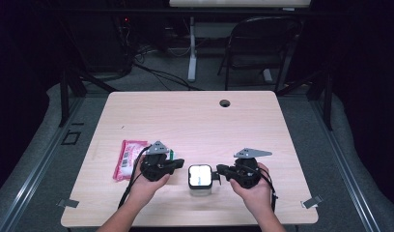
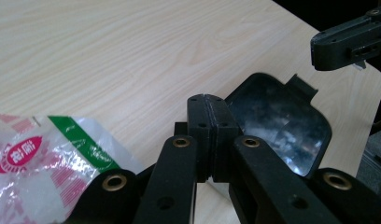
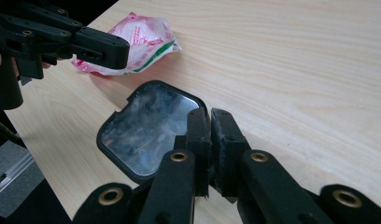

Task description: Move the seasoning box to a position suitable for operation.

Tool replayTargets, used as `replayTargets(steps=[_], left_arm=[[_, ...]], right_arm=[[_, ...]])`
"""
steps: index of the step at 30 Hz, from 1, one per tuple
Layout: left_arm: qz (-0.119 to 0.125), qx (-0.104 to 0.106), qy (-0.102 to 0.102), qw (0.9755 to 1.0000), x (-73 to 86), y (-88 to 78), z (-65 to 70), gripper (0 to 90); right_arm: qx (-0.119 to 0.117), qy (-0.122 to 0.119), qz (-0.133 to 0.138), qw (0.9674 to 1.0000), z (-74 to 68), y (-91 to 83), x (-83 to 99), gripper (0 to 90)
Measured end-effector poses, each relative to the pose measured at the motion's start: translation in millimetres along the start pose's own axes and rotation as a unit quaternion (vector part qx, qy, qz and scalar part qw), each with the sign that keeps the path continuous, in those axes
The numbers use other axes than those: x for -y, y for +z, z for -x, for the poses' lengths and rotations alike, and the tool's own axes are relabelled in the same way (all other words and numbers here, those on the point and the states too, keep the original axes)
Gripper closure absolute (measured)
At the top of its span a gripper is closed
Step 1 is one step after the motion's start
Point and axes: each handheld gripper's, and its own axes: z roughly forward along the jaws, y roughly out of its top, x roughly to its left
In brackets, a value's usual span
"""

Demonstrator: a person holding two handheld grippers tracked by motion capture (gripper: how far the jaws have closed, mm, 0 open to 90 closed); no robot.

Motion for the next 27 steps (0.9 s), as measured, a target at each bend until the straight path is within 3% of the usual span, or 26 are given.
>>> replayTargets(steps=[3, 6, 12, 20, 27], left_arm=[[-0.003, 0.015, -0.01, 0.9998, 3.9, 0.3, -1.2, 88.6], [-0.008, 0.009, -0.006, 0.9999, 7.5, 2.9, 1.9, 87.9], [-0.018, 0.014, 0.005, 0.9997, 11.3, 3.6, 6.5, 87.7], [-0.04, 0.015, 0.03, 0.9987, 15.1, 8.7, 12.1, 88.9], [-0.054, 0.026, 0.035, 0.9976, 17.1, 12.4, 13.4, 89.4]], right_arm=[[-0.01, 0.004, -0.011, 0.9999, -0.7, 5.0, 1.6, 83.2], [-0.006, -0.005, -0.024, 0.9997, -2.6, 7.8, 1.5, 82.3], [-0.019, 0.009, -0.016, 0.9997, 2.2, 10.1, 1.9, 83.5], [-0.02, 0.005, -0.016, 0.9997, 4.0, 10.3, 1.6, 84.7], [-0.02, 0.004, -0.016, 0.9997, 4.1, 10.3, 1.7, 84.6]])
